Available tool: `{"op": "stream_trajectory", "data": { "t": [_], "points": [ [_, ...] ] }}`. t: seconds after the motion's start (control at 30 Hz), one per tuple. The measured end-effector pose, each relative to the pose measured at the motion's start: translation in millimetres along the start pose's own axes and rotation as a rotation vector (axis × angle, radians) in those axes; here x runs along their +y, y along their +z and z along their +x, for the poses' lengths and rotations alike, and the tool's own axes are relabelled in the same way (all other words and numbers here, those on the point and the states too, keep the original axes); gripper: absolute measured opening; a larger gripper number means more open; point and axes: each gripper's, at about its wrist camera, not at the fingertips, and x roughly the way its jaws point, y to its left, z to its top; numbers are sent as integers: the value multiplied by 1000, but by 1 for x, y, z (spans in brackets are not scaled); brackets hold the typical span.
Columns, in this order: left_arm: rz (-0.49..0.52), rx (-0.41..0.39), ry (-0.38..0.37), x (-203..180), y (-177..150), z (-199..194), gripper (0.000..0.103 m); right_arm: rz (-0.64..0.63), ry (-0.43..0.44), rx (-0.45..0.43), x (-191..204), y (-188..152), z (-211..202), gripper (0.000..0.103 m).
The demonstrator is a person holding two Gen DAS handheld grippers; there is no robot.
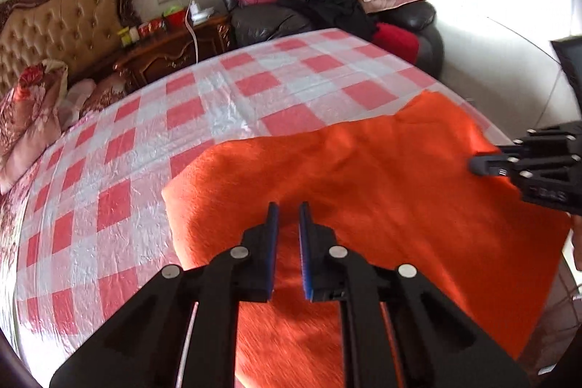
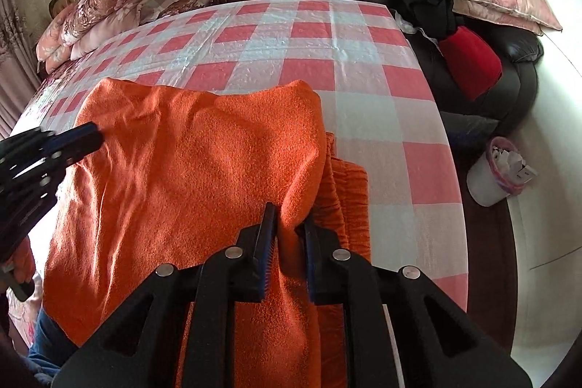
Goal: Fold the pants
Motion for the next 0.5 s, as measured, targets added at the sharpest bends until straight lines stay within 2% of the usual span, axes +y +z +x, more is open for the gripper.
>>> {"op": "stream_trajectory", "data": {
  "t": [0.3, 0.5],
  "points": [
    [-82, 60, 5, 21, 2, 30, 13, 15, 10, -5, -2, -2, 1, 12],
    [-129, 28, 12, 23, 3, 18, 13, 29, 18, -5, -3, -3, 1, 12]
  ]
}}
